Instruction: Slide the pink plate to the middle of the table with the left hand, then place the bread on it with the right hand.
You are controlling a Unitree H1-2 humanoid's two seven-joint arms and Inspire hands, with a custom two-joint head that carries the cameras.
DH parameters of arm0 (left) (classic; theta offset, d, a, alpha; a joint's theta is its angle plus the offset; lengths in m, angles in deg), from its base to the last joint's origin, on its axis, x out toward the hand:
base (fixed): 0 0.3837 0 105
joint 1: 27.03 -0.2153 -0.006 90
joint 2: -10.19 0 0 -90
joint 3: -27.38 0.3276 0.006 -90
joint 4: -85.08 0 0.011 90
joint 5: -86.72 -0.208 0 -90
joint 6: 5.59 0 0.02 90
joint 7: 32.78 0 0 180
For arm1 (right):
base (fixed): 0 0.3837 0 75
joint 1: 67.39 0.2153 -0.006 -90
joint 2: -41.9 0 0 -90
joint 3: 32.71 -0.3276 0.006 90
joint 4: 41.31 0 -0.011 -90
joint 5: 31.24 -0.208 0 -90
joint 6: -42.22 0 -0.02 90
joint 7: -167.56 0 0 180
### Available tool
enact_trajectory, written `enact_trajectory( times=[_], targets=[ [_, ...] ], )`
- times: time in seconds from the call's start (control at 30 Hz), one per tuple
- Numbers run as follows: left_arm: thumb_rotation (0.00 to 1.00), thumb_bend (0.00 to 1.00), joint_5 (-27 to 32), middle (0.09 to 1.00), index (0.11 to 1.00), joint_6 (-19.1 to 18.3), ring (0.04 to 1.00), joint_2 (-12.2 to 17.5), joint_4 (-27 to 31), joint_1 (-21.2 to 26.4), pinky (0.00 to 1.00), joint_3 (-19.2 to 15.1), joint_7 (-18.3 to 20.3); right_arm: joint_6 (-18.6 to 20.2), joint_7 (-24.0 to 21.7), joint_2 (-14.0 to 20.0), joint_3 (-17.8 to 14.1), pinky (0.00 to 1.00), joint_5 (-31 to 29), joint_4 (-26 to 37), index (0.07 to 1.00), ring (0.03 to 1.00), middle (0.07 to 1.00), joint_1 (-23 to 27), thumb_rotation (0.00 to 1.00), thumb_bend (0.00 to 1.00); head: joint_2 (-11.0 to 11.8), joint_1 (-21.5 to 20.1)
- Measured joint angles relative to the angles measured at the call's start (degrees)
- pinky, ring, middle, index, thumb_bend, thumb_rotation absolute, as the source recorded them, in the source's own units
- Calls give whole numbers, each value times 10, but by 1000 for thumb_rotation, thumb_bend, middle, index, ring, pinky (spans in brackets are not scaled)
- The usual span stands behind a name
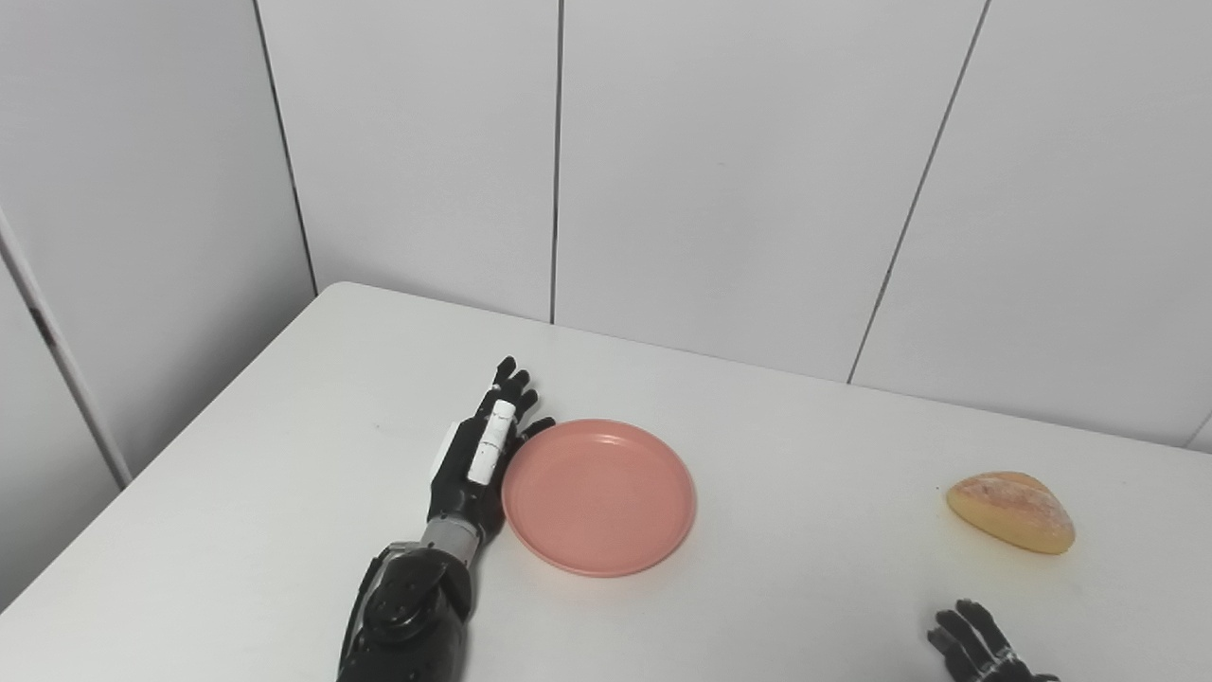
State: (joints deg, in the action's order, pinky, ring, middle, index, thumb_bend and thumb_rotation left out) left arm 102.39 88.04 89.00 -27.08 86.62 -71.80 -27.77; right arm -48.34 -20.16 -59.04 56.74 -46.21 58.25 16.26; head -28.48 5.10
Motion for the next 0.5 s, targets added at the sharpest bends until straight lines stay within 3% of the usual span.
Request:
enact_trajectory(
  times=[0.5],
  targets=[
    [737, 965, -6, 1000, 1000, -24, 974, -53, 60, -32, 844, 16, -8, 9, 12, -4, 12, 1000, 13, 11, 875, 872, 864, -2, 987, 843, -9, -24]
  ],
)
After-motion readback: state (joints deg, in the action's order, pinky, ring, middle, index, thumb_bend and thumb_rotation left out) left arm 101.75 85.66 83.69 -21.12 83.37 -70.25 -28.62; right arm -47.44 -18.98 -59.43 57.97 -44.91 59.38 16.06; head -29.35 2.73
